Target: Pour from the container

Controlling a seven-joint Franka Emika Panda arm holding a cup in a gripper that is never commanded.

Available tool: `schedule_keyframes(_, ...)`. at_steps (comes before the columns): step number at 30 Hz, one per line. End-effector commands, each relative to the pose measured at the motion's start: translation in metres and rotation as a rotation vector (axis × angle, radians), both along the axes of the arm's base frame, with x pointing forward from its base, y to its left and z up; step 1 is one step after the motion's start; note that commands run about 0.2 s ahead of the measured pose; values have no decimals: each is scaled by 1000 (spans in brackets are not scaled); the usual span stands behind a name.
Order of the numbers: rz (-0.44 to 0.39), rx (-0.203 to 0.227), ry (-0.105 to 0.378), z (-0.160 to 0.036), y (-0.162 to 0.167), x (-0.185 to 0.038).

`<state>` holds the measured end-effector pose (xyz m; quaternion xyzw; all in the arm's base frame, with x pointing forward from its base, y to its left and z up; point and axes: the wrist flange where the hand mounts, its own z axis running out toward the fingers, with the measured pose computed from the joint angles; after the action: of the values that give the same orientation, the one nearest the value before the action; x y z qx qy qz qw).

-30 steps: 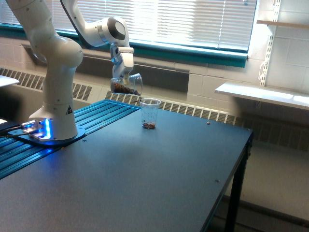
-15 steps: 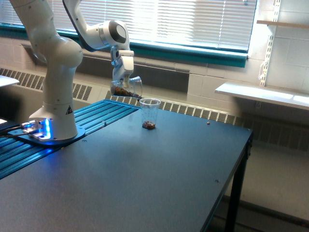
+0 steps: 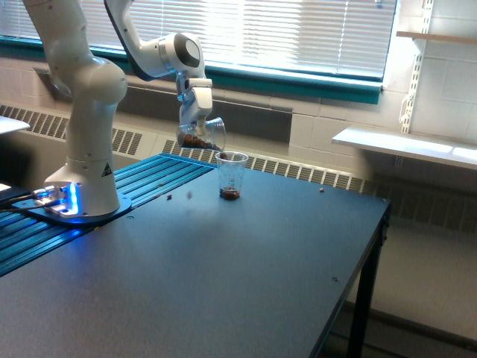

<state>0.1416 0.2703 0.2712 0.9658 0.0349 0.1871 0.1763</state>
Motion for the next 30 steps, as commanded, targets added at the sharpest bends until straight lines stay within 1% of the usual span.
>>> schedule_keyframes(1, 5, -4, -10, -4, 6, 1)
schedule_keyframes(6, 13, -16, -12, -5, 11, 4)
schedule_keyframes(9, 13, -31, -19, -6, 13, 6)
schedule_keyframes(17, -10, -35, -27, -4, 18, 16)
schedule_keyframes(24, -4, -48, -32, -2, 25, 23)
schedule_keyframes(26, 0, -57, -27, -1, 26, 25)
schedule_keyframes(30, 16, -78, -33, 0, 29, 29)
